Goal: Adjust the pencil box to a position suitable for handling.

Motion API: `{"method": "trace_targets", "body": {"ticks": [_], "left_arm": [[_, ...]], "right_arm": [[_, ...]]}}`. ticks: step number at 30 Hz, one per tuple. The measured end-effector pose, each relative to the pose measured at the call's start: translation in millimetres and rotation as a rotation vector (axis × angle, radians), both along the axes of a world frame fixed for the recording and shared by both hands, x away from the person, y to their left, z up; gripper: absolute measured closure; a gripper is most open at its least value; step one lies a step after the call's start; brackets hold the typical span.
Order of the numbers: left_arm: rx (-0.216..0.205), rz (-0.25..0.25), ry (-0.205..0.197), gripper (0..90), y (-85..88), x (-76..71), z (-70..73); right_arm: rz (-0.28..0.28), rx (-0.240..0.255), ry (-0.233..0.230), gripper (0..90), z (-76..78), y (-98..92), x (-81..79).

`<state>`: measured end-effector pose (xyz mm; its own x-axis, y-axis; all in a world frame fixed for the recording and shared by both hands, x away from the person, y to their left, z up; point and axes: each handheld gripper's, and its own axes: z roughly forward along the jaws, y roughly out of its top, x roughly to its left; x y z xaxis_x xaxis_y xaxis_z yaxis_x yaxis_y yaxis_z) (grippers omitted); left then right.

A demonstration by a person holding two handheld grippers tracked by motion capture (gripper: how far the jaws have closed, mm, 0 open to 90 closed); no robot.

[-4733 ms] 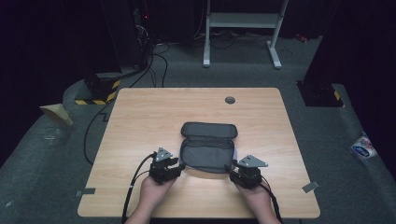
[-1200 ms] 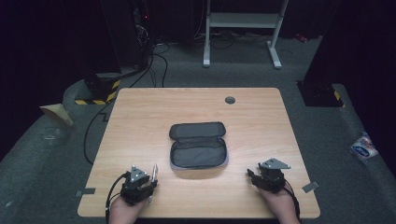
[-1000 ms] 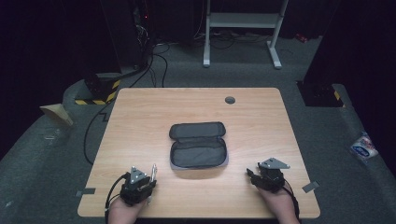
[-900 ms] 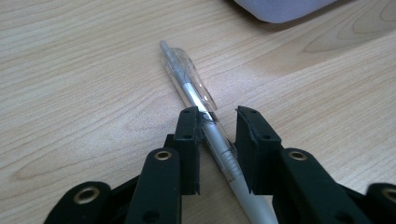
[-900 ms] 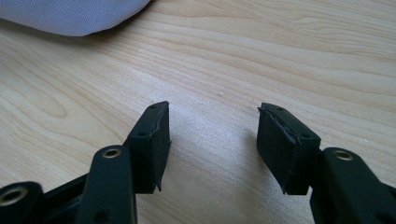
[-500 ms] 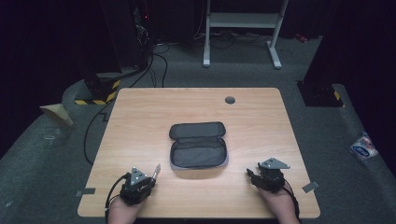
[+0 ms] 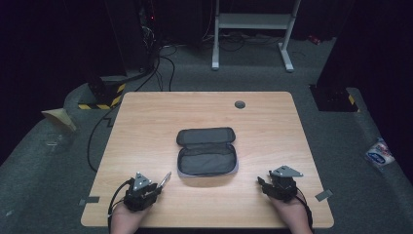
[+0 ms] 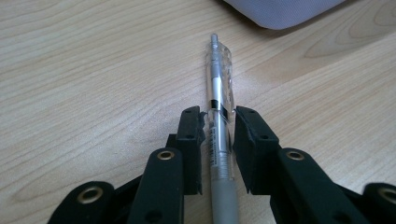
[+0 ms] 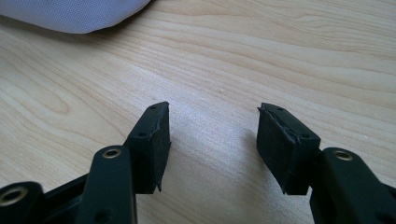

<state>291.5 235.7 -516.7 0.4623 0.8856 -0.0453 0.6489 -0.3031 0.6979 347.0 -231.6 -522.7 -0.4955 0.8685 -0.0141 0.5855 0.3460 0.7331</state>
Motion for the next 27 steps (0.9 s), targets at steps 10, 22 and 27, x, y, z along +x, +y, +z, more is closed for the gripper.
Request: {"method": "trace_targets", "body": {"ticks": [10,22,27], "left_arm": [[-0.014,-0.034,0.005,78.6,0.0,-0.5,-0.3],[-0.053,-0.017,-0.017,78.9,6.0,0.1,3.7],[-0.077,-0.006,-0.034,78.9,10.3,-0.9,6.2]], "right_arm": [[0.001,0.0,-0.001,44.0,0.0,0.1,0.0],[0.001,-0.001,0.0,43.9,-0.1,0.1,0.0],[0.002,-0.002,-0.001,43.9,-0.1,0.1,0.1]]}}
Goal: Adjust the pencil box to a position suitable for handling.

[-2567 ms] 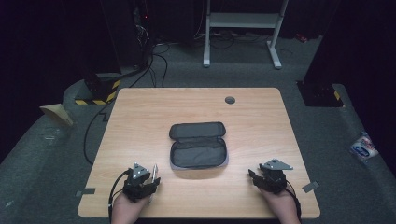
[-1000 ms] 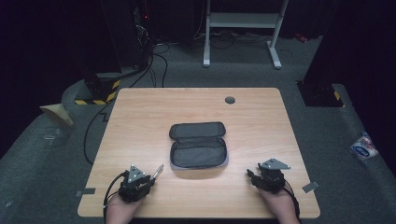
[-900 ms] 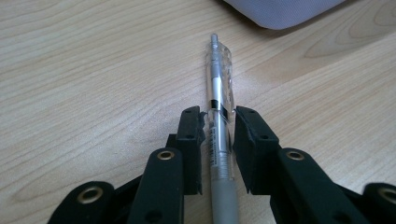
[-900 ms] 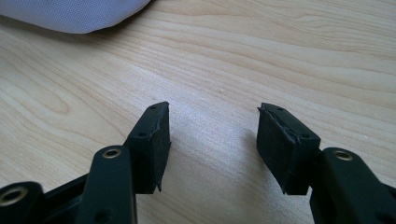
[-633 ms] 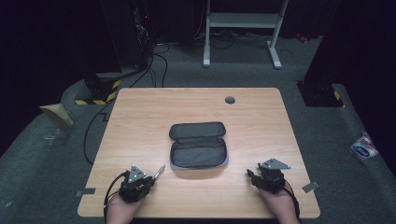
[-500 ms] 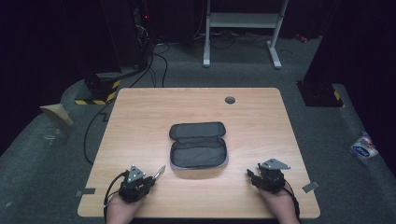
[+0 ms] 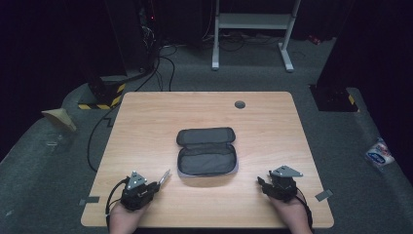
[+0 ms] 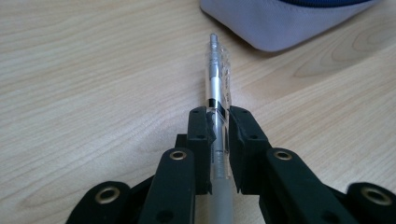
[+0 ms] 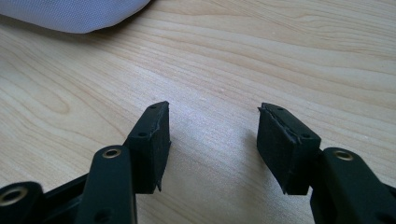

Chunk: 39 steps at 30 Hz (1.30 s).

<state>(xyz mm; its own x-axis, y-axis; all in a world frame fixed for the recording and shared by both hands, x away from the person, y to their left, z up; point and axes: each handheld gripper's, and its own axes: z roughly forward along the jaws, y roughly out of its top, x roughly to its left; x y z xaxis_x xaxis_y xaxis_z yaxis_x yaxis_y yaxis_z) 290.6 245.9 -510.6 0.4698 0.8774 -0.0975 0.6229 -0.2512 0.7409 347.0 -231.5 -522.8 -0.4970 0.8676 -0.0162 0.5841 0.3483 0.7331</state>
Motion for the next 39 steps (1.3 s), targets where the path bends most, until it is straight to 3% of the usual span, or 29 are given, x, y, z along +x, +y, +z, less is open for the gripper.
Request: {"method": "trace_targets", "body": {"ticks": [21,30,35,39], "left_arm": [[0.012,-0.026,-0.141,78.8,-8.7,-2.3,20.2],[-0.024,-0.052,-0.227,78.8,-12.6,-7.3,31.9],[-0.069,-0.041,-0.28,78.7,-12.2,-11.9,36.3],[-0.079,-0.039,-0.302,78.7,-11.6,-12.8,40.1]], "right_arm": [[-0.002,0.0,-0.001,43.8,0.0,-6.5,-3.3],[-0.003,0.0,0.001,43.3,0.0,-5.8,-3.7],[-0.003,0.001,0.001,43.2,0.0,-5.9,-3.6],[-0.002,0.002,0.002,43.1,0.0,-5.9,-3.6]]}}
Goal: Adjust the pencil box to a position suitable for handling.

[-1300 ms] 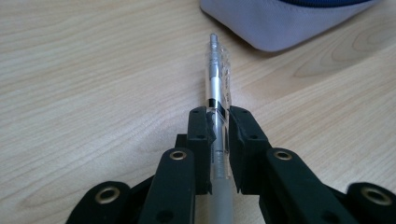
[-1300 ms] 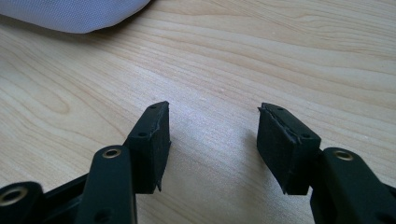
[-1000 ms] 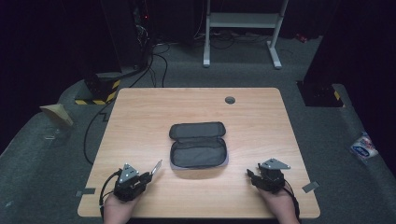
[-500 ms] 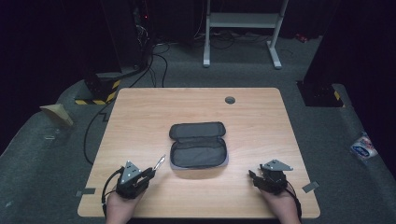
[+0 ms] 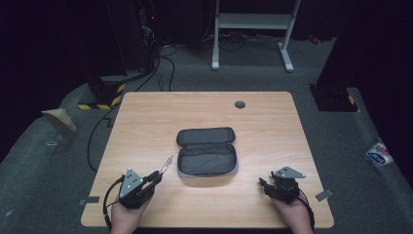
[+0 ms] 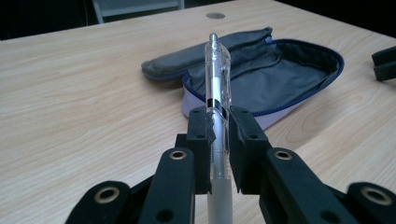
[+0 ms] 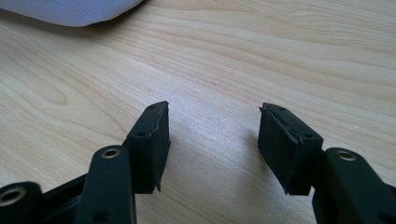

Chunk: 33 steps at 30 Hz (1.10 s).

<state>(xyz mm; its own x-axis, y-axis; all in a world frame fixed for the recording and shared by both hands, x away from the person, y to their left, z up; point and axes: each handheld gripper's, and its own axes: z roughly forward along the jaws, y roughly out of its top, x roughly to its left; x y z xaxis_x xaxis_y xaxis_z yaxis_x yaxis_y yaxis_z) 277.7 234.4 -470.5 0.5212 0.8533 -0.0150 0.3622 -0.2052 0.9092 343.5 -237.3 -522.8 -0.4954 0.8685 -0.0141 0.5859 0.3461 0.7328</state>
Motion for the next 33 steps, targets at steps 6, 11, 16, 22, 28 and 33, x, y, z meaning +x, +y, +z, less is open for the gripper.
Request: {"method": "trace_targets", "body": {"ticks": [6,11,16,22,28,33], "left_arm": [[0.004,-0.032,-0.021,78.9,-2.9,7.0,12.8],[0.039,-0.082,-0.006,78.8,-15.2,19.1,19.9],[0.045,-0.098,-0.007,78.9,-24.6,27.7,28.9],[0.061,-0.112,-0.004,78.8,-31.8,36.9,31.7],[0.057,-0.135,0.002,78.8,-36.9,46.5,33.5],[0.061,-0.155,0.0,78.9,-44.0,53.1,35.3]], "right_arm": [[-0.003,0.0,0.0,43.0,0.0,0.9,0.3],[-0.002,0.001,0.001,43.0,0.0,0.9,0.4],[0.0,0.0,0.001,42.7,0.0,0.9,0.6],[0.0,0.001,0.001,42.7,0.0,0.9,0.5],[0.0,0.001,0.001,42.7,0.0,1.0,0.5],[0.0,0.001,0.001,42.7,-0.1,1.0,0.5]]}}
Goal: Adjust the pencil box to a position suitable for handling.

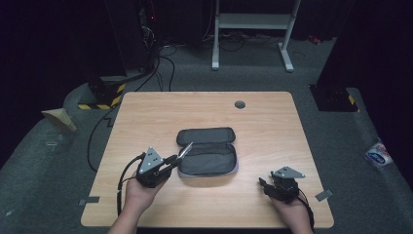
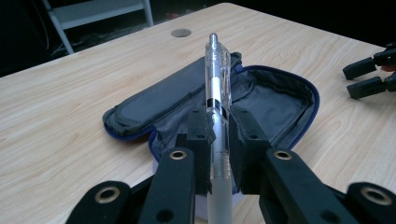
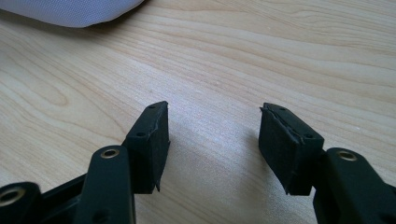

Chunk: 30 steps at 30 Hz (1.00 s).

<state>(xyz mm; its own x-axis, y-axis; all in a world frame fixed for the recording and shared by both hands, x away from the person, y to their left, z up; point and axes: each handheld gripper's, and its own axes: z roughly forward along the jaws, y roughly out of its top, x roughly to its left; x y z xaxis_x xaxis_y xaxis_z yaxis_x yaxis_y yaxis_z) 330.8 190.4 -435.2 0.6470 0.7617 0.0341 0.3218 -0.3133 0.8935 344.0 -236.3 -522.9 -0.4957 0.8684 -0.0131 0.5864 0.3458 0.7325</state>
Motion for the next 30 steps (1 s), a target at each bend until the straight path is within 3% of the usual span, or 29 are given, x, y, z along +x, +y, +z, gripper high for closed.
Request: {"method": "trace_targets", "body": {"ticks": [9,20,30], "left_arm": [[-0.005,-0.011,-0.006,78.8,-8.8,11.5,1.5],[0.024,-0.074,-0.005,78.8,-26.4,29.0,7.0],[0.005,-0.104,0.009,78.9,-41.9,35.4,6.3]], "right_arm": [[0.0,0.0,-0.001,42.6,0.0,-0.1,0.1],[0.005,-0.002,-0.002,42.6,-0.1,-0.3,-0.3],[0.003,-0.001,0.0,42.6,0.0,0.5,1.4]]}}
